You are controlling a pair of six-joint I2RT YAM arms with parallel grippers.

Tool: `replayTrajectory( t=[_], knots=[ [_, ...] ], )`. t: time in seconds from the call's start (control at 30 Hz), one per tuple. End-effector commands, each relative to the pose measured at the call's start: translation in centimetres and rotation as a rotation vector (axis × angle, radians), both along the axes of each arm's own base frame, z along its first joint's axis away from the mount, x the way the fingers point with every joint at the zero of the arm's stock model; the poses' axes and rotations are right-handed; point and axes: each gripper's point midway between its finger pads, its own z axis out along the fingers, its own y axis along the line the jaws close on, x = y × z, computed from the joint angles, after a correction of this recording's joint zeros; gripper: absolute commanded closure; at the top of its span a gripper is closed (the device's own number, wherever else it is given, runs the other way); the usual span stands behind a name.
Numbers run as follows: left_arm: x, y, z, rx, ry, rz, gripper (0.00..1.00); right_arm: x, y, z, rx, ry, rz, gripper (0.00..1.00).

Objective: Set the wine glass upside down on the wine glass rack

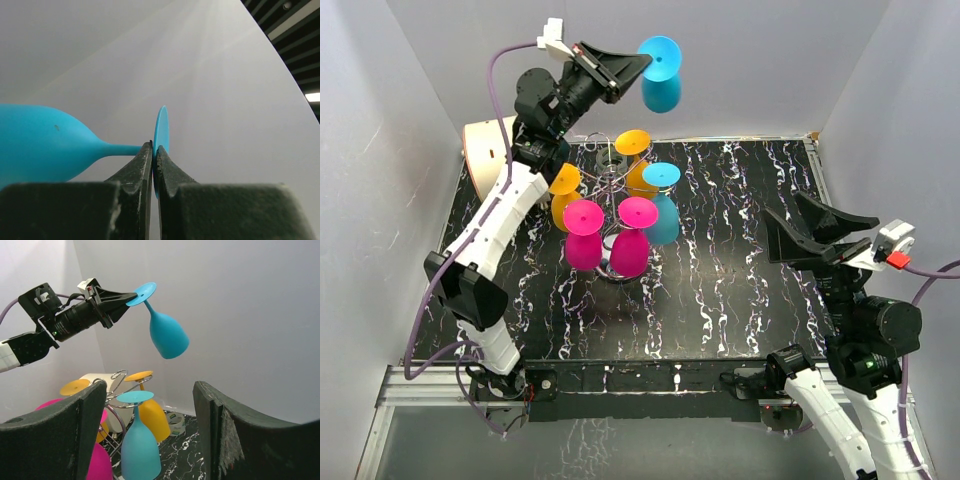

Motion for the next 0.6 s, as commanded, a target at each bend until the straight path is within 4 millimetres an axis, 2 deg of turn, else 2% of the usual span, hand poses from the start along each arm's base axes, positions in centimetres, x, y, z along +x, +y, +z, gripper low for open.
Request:
replayTrajectory(
  t=[0.0,0.13,0.3,0.43,0.57],
  knots=[
    [0.3,4.4,3.4,-0.036,-0.094,0.067,1.0,-2.0,-0.2,2.2,0.026,-0.064,0.027,0.31],
    [1.9,8.0,2.9,-0.032,-0.089,0.14,1.0,-2.1,0.0,2.6,0.014,-0.072,0.037,0.31],
    [3.5,12.3,1.4,-0.016,-0.058,0.237,1.0,-2.1,0.2,2.5,0.017,-0.066,0.05,0.31],
    [3.9,16.6,0.5,-0.004,-0.046,0.344,1.0,-2.3,0.1,2.3,0.021,-0.063,0.047,0.31],
    [4.1,19.7,-0.7,0.024,-0.02,0.431,1.0,-2.3,-0.1,2.3,0.024,-0.061,0.041,0.32]
  ],
)
